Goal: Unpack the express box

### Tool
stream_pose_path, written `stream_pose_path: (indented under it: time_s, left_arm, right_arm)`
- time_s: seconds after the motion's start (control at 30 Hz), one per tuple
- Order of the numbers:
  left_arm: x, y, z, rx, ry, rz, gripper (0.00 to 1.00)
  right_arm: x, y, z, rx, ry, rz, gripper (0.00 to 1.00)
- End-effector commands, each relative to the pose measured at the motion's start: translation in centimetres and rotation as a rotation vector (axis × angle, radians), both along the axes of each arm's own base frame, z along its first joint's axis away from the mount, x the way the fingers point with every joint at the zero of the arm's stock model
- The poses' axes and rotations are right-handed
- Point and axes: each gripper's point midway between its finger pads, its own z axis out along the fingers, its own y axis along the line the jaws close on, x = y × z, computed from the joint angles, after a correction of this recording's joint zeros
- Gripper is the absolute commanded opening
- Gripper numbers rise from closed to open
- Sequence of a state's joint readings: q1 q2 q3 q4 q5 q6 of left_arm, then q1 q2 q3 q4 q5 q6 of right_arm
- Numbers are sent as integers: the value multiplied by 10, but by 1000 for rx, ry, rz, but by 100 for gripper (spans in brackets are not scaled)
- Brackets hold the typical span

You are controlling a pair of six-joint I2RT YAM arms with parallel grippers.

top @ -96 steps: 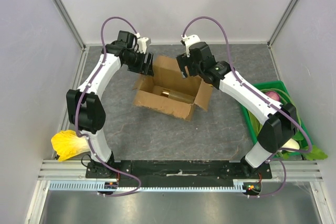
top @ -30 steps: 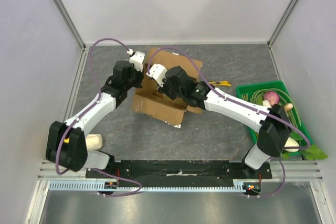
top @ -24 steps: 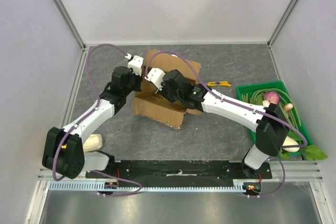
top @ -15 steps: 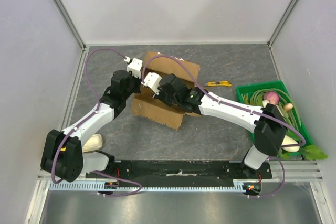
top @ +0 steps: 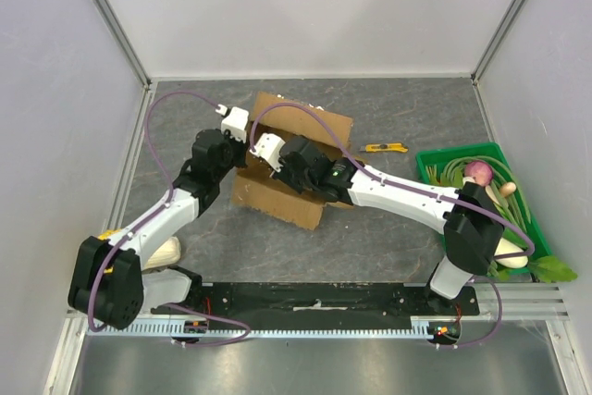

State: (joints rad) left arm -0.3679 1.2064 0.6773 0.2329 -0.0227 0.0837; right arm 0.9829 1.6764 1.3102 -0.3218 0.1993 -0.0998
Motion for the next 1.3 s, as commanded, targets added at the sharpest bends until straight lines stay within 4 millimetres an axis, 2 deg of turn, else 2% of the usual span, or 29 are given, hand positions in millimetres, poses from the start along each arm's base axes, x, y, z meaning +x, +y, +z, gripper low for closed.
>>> stream_pose_path:
  time_s: [0.0,0.07,0.13,0.17,0.27,0.3,0.37,0.4,0.47,0.5,0.57,0.83,1.0,1.27]
  left_arm:
    - [16,-8,41,-38,-19,-21,2]
    - [17,-13,40,-48,15,-69,2]
    - [19,-17,49,-66,55,-121,2]
    - [19,-18,42,-61,102,-142,2]
    - [18,-22,51,-53,140,-217,2]
    - [19,-24,61,-54,134,-242,2]
    - [15,-26,61,-48,169,-281,2]
    - [20,-29,70,-53,164,-298,2]
    - [16,-35,71,-63,196,-357,2]
    - [19,-39,73,-67,206,-376,2]
    - [16,-43,69,-79,238,-399,2]
    - [20,-42,55,-121,346,-340,2]
    - [18,-42,55,-140,392,-323,2]
    - [21,-40,61,-160,395,-282,2]
  right_arm:
    - [-1,4,-1,29,8,-7,23]
    - [0,2,-5,17,10,-18,25]
    - [3,0,-8,20,19,-27,26]
    - [4,-1,-6,27,23,-31,27]
    - [10,-5,-2,68,52,-48,28]
    - [12,-5,0,81,58,-51,29]
    - [16,-8,1,95,70,-57,31]
    - [18,-8,3,96,69,-57,31]
    - [19,-10,-5,59,92,-50,33]
    - [21,-6,-2,57,97,-40,34]
    - [16,-3,-17,19,153,-15,36]
    - [13,3,-44,3,249,-60,52]
    - [15,1,-60,-19,274,-96,55]
    - [6,5,-88,-50,349,-83,60]
